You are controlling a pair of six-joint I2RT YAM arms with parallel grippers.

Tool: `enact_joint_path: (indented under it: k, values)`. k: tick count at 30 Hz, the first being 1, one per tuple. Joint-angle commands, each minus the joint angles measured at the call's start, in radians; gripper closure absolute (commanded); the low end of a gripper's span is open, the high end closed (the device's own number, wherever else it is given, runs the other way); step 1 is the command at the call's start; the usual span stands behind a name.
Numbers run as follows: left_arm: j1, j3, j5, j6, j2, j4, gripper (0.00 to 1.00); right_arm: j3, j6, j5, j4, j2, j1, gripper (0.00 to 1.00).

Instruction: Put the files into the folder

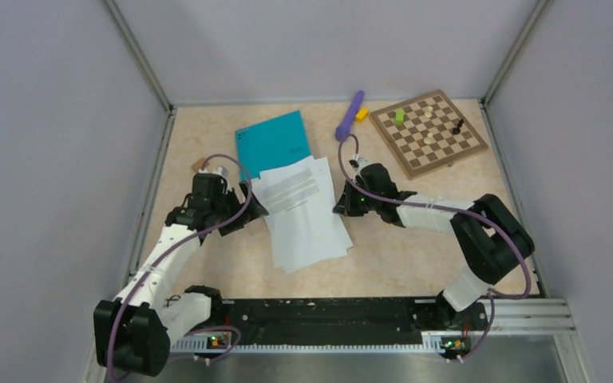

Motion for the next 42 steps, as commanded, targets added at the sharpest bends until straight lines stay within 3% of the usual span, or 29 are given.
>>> enact_joint_path:
  k: [1, 8, 11, 15, 19, 22, 30, 31, 32, 33, 34, 36, 42]
  values:
    - [0.004, 0.074, -0.041, 0.039, 0.025, -0.004, 0.05, -0.012, -0.054, 0.125, -0.114, -0.162, -0.019, 1.00]
    - [-0.006, 0.160, -0.039, 0.034, 0.105, 0.032, 0.10, -0.103, -0.074, 0.203, -0.373, -0.428, -0.204, 1.00]
    - [-0.069, 0.221, -0.131, 0.083, 0.171, 0.042, 0.11, -0.120, -0.110, 0.266, -0.482, -0.501, -0.265, 1.00]
    - [-0.190, 0.268, -0.355, 0.216, 0.241, 0.037, 0.05, -0.095, -0.125, 0.330, -0.620, -0.541, -0.305, 1.00]
    - [-0.329, 0.200, -0.496, 0.362, 0.221, 0.192, 0.01, -0.079, -0.121, 0.381, -0.719, -0.570, -0.355, 1.00]
    - [-0.406, 0.150, -0.554, 0.448, 0.213, 0.305, 0.01, -0.075, -0.115, 0.419, -0.764, -0.588, -0.391, 1.00]
    - [-0.546, 0.186, -0.689, 0.578, 0.338, 0.375, 0.03, -0.041, -0.073, 0.542, -0.812, -0.591, -0.420, 0.99]
    - [-0.558, 0.195, -0.697, 0.583, 0.353, 0.381, 0.03, -0.042, -0.071, 0.544, -0.811, -0.594, -0.420, 0.77]
    - [-0.575, 0.205, -0.712, 0.589, 0.379, 0.382, 0.02, -0.041, -0.067, 0.546, -0.811, -0.599, -0.421, 0.48]
    - [-0.594, 0.213, -0.730, 0.603, 0.402, 0.382, 0.01, -0.040, -0.062, 0.544, -0.811, -0.609, -0.421, 0.27]
    - [-0.617, 0.223, -0.765, 0.610, 0.430, 0.381, 0.01, -0.038, -0.060, 0.540, -0.809, -0.620, -0.421, 0.16]
    - [-0.659, 0.240, -0.830, 0.655, 0.478, 0.386, 0.01, -0.028, -0.062, 0.526, -0.804, -0.644, -0.420, 0.06]
    - [-0.706, 0.326, -1.121, 0.692, 0.658, 0.440, 0.01, 0.028, -0.079, 0.499, -0.809, -0.671, -0.420, 0.04]
